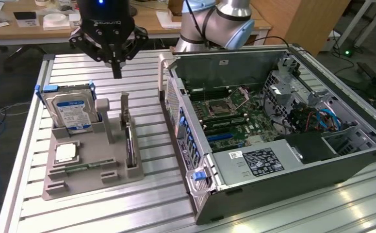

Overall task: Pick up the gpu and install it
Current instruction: 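Reach for the gpu, then pick up the gpu and move the gpu toward the slot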

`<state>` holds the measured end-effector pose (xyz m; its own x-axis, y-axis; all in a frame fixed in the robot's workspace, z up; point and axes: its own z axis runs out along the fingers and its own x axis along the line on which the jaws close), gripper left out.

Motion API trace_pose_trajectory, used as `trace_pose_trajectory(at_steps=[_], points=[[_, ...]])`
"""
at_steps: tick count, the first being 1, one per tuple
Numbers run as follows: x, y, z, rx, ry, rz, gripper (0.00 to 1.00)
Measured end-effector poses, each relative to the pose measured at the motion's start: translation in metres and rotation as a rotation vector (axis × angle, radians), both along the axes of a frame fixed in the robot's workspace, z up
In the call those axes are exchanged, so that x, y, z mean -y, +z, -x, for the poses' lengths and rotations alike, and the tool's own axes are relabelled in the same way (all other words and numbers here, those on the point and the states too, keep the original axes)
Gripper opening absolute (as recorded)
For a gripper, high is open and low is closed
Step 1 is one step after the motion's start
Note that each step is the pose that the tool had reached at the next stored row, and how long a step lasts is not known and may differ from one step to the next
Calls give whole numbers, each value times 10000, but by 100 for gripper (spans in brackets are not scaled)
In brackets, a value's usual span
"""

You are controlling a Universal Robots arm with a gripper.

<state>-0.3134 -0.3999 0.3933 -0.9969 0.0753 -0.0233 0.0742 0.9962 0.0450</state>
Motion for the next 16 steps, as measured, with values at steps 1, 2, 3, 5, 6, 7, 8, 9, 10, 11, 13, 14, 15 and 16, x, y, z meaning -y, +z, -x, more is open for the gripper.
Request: trace_pose_trajectory(at_steps=[1, 2, 3, 5, 6, 7, 8, 9, 10, 11, 13, 14, 15, 16], points=[[1, 0, 35, -1, 1, 0, 11], [2, 0, 67, -1, 0, 0, 11], [2, -1, 92, 1, 0, -1, 11], [2, 0, 104, 0, 0, -1, 11], [2, 0, 104, 0, 0, -1, 11], [2, 0, 104, 0, 0, 0, 11], [2, 0, 104, 0, 0, -1, 11], [2, 0, 104, 0, 0, -1, 11], [2, 0, 104, -1, 0, -1, 11], [2, 0, 104, -1, 0, -1, 11], [2, 0, 104, -1, 0, -1, 11], [2, 0, 104, -1, 0, -1, 11], [2, 0, 104, -1, 0, 0, 11], [2, 0, 104, 0, 0, 0, 11]])
